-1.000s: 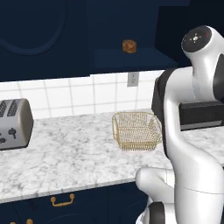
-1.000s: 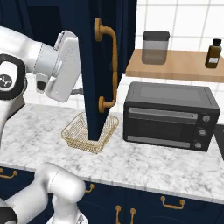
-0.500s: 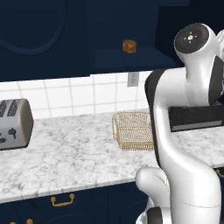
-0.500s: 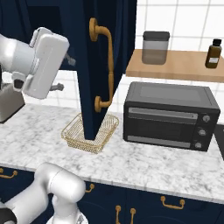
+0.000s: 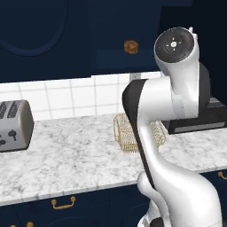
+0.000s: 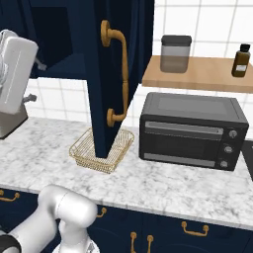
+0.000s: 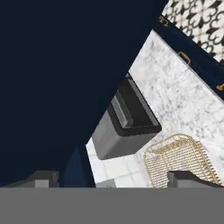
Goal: Open the cabinet, pick up the bread from the cabinet and place it in the basket. Then move the basket to the dining counter.
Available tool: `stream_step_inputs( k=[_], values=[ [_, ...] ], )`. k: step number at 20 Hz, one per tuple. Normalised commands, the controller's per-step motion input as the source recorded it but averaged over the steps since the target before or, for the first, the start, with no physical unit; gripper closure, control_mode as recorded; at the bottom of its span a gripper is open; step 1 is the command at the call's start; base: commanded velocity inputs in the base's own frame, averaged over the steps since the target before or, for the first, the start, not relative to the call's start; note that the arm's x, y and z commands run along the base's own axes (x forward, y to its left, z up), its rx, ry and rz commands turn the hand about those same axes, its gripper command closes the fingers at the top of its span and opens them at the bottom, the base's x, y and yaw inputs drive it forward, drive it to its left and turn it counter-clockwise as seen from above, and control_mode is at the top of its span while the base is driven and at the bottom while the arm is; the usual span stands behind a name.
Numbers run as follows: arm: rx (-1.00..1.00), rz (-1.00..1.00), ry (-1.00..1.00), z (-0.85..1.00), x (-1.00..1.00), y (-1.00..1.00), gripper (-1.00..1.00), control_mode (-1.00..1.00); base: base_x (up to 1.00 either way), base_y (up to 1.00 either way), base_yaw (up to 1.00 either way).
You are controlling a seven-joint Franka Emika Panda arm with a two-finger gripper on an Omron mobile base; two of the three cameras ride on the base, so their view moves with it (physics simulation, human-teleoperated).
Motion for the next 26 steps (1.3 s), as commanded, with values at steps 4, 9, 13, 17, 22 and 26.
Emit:
stream_step_inputs(
  k=[4,9,13,17,22,26],
  values=[
    [-0.34,0.69,0.11,-0.04,-0.01,0.07,-1.00,-1.00,0.00,0.00,0.00],
    [-0.48,0.73,0.09,-0.20,0.03,-0.03,-1.00,-1.00,0.00,0.00,0.00],
    [-0.50,0.73,0.09,-0.01,-0.06,-0.02,-1.00,-1.00,0.00,0.00,0.00],
    [-0.56,0.49,0.09,0.00,-0.08,-0.09,-1.00,-1.00,0.00,0.00,0.00],
    [-0.48,0.31,-0.02,0.02,0.01,-0.24,-1.00,-1.00,0.00,0.00,0.00],
    [-0.38,0.13,-0.17,0.13,0.07,0.00,-1.00,-1.00,0.00,0.00,0.00]
  ],
)
